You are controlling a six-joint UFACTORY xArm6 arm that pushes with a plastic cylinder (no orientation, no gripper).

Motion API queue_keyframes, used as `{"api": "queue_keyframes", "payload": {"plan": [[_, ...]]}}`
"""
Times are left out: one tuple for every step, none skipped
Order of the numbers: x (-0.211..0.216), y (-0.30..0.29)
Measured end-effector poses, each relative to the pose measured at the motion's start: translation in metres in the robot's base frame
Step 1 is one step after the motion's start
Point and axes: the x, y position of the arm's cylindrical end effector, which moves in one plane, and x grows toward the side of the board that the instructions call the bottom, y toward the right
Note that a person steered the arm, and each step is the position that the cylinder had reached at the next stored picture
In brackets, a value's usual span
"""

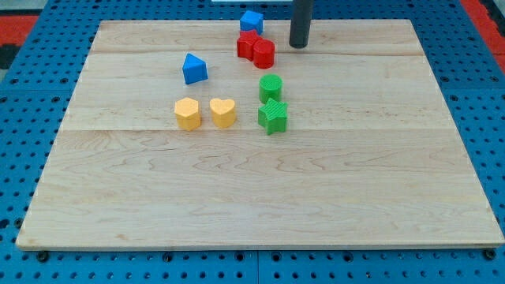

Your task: Push the red star into the blue triangle

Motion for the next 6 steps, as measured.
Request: {"api": "queue_keyframes", "payload": {"plan": [[-0.001,-0.051],[0.001,-0.098],[0.018,-0.127],[0.035,-0.138],[0.035,-0.121],[0.035,-0.095]]}}
